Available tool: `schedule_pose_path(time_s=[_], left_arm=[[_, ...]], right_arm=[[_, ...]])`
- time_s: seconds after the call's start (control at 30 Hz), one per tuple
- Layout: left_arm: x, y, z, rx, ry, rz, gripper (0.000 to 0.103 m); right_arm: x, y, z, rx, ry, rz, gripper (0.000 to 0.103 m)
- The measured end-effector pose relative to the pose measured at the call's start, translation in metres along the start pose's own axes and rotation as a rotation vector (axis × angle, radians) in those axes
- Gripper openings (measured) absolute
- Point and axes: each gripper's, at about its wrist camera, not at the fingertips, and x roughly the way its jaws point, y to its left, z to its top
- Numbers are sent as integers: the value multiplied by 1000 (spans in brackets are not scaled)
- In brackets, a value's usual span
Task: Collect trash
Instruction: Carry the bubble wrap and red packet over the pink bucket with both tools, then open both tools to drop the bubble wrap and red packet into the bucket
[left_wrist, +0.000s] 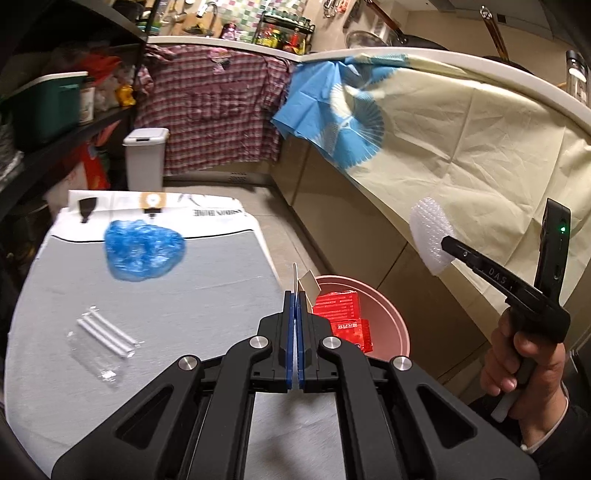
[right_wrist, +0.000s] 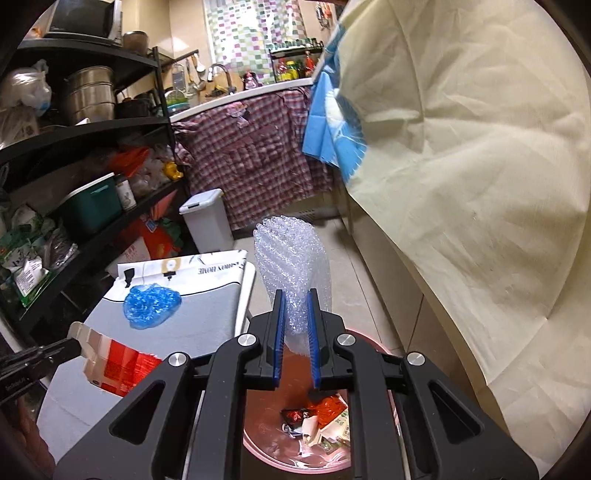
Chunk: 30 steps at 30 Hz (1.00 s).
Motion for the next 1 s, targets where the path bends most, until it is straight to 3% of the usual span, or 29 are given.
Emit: schedule_pose_path(time_s=[0.27, 0.67, 1.0], left_arm=[[47, -24, 6, 18, 36, -31, 1], [104, -38, -5, 32, 117, -47, 1], [126, -42, -11, 18, 160, -81, 2]], right_arm=[[17, -20, -1, 90, 36, -15, 12], [43, -18, -6, 76, 77, -45, 12], [56, -11, -10, 33, 118, -65, 16]])
